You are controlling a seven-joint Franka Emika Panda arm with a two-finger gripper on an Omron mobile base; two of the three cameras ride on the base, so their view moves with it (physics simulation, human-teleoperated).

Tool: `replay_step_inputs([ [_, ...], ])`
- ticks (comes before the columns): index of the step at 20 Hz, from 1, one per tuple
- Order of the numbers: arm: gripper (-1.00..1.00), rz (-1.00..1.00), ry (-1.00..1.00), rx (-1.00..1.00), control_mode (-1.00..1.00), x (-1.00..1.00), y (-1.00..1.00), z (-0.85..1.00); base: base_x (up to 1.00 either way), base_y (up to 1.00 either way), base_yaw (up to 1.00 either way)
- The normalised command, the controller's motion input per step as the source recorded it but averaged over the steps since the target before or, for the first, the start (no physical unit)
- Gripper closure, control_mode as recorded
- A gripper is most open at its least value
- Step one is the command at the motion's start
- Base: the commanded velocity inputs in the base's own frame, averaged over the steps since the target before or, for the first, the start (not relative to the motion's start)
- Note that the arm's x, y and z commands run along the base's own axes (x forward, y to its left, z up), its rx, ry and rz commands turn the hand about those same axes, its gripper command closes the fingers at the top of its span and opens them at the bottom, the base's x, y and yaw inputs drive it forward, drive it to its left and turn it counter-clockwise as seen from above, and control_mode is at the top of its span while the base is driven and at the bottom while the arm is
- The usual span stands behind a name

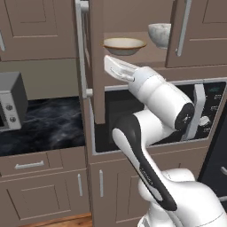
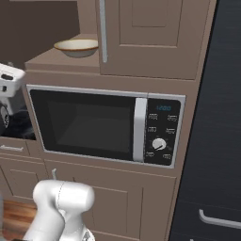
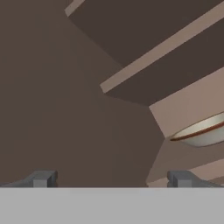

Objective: Move the bowls from the cabinet to the plates on the dining table.

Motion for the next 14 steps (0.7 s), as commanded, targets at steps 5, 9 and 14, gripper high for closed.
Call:
replay_step_inputs([
  [5,-1.00,-0.06,0.02,0.01,-1.00,-0.09,-0.36,0.05,0.00,0.00,0.00],
  [9,-1.00,-0.06,-0.01,0.00,-1.00,-0.09,-0.41,0.04,0.00,0.00,0.00],
  [14,-1.00,-0.05,-0.03,-0.05,-1.00,-0.07,-0.46,0.07,0.00,0.00,0.00],
])
